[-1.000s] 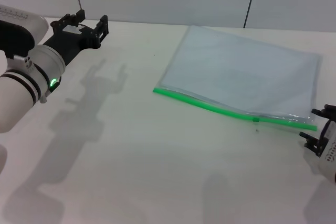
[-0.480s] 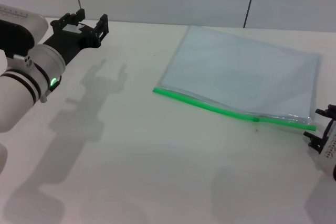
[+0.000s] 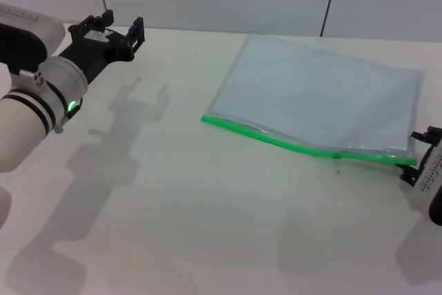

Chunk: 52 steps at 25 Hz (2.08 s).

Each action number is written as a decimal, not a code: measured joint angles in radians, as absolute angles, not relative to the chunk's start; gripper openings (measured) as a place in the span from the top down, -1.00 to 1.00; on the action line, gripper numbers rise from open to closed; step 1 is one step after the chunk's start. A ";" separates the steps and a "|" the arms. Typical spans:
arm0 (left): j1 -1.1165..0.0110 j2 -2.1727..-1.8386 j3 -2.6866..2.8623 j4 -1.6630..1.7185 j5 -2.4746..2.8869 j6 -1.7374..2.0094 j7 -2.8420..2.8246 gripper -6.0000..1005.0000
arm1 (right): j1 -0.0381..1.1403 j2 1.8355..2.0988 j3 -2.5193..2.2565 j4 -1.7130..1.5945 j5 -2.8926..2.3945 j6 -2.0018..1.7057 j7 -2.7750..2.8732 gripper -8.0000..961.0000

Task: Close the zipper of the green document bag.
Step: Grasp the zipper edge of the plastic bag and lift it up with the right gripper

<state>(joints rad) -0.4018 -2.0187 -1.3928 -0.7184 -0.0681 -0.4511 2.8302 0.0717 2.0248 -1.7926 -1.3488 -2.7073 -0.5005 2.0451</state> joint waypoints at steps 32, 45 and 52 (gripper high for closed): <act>-0.407 -2.019 -1.393 -0.713 -0.066 -0.449 2.830 -0.14 | 0.087 2.030 -1.835 -1.361 -2.762 -0.389 2.102 -0.20; -0.419 -2.022 -1.393 -0.703 -0.068 -0.449 2.830 -0.14 | 0.112 2.031 -1.866 -1.342 -2.895 -0.388 2.114 -0.23; -0.419 -2.021 -1.393 -0.702 -0.069 -0.449 2.830 -0.14 | 0.148 2.027 -1.874 -1.294 -2.896 -0.388 2.085 -0.22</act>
<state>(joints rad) -0.4187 -2.0207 -1.3928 -0.7025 -0.0691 -0.4495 2.8302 0.1477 2.0268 -1.8745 -1.2942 -2.8958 -0.3884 2.0851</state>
